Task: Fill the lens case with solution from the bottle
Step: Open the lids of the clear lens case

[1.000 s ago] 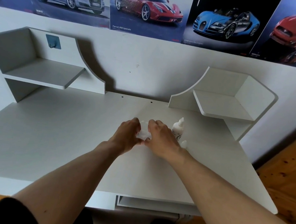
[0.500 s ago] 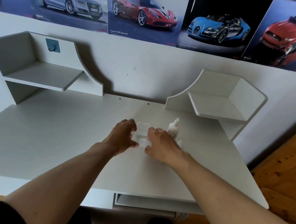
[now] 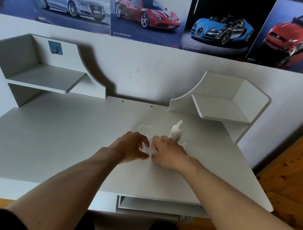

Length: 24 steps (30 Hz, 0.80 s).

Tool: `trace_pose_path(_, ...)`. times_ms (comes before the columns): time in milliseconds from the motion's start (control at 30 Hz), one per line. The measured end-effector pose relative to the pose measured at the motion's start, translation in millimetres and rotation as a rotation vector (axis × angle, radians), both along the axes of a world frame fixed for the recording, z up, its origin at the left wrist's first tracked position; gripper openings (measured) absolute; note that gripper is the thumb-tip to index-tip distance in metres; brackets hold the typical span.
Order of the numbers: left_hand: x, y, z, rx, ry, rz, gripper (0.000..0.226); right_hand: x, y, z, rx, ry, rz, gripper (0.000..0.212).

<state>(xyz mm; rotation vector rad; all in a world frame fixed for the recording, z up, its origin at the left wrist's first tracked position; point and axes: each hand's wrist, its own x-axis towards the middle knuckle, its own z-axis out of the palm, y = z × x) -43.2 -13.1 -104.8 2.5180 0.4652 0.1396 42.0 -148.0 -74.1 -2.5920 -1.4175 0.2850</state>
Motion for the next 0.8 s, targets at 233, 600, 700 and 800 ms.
trace_pose_path(233,2.0,-1.4,0.9,0.026,0.003,-0.021,0.027,2.2,-1.3,-0.5,0.036,0.028,0.036,0.023)
trace_pose_path(600,6.5,-2.3,4.4,0.044,-0.025,-0.048,0.024,4.8,-0.2,-1.2,0.097,0.031,0.065,0.015)
trace_pose_path(700,6.7,-2.6,4.9,0.056,-0.029,-0.055,0.023,5.3,-0.3,-1.9,0.114,0.025,0.066,0.013)
trace_pose_path(800,6.4,-4.3,8.3,0.068,-0.025,-0.062,0.02,5.9,-0.1,-0.6,0.119,0.024,0.068,0.013)
